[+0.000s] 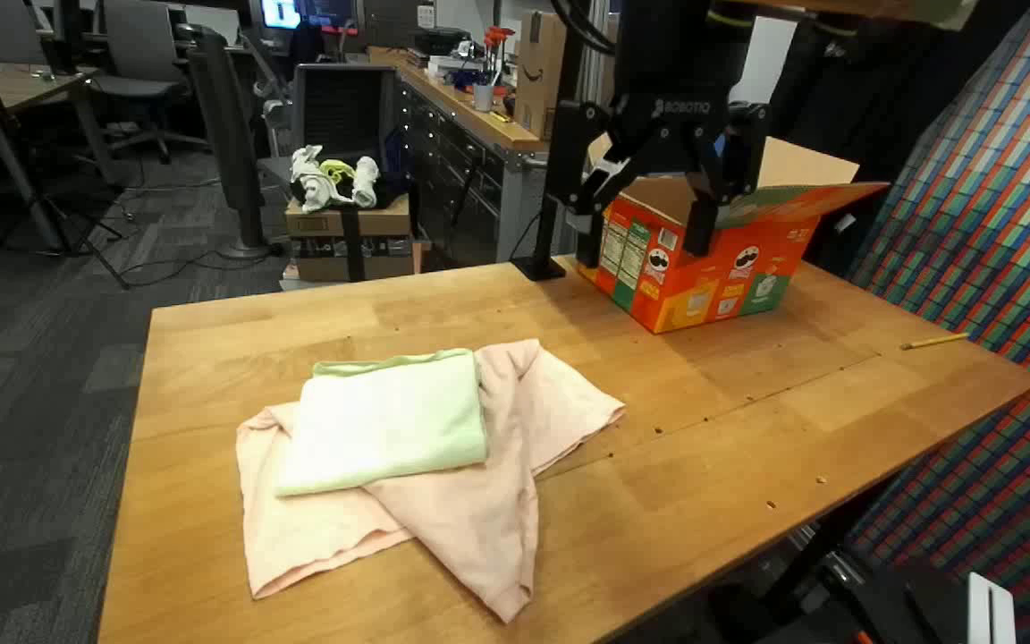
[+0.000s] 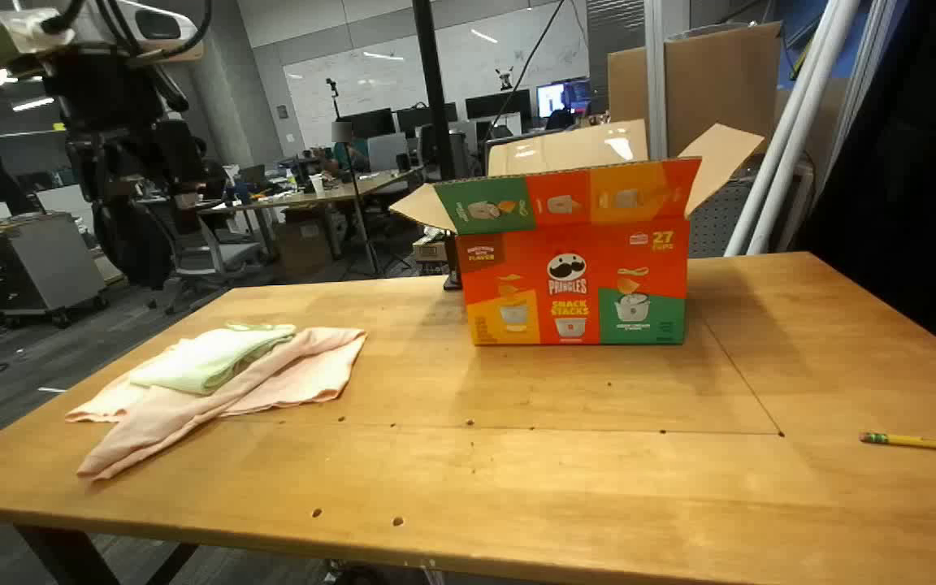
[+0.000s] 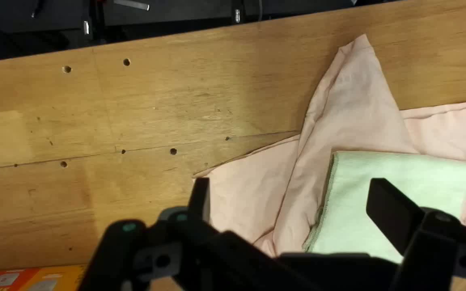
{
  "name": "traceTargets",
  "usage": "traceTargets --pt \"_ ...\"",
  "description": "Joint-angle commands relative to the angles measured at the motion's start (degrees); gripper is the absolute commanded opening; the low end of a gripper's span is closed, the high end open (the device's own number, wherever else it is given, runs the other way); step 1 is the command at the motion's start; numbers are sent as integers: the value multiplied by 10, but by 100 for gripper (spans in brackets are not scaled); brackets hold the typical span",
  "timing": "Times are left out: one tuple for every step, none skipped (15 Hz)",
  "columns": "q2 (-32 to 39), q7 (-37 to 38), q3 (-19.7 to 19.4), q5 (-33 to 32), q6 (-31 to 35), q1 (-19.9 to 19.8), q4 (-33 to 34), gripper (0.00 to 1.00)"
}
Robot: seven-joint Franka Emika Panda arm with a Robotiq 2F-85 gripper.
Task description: Pick up the clothes from the table and put them in the box.
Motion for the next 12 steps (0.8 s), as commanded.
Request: traceTargets --pt "1 2 -6 -3 -1 7 3 100" --pt "1 2 -6 -3 -1 7 5 100" --pt "0 2 -6 -3 -1 7 7 100" --pt "0 2 -6 -3 -1 7 8 100" --pt "0 2 -6 -3 -1 7 8 100" --pt "0 2 -6 -3 -1 7 8 100" --pt "0 2 -6 -3 -1 7 8 100" --pt "0 2 -6 -3 -1 7 8 100" --pt "0 2 -6 -3 -1 7 8 100" --pt "6 7 -1 -7 -4 8 12 100" --pt "11 4 1 -4 -6 12 14 100" --pt "21 -5 2 7 -3 20 17 100"
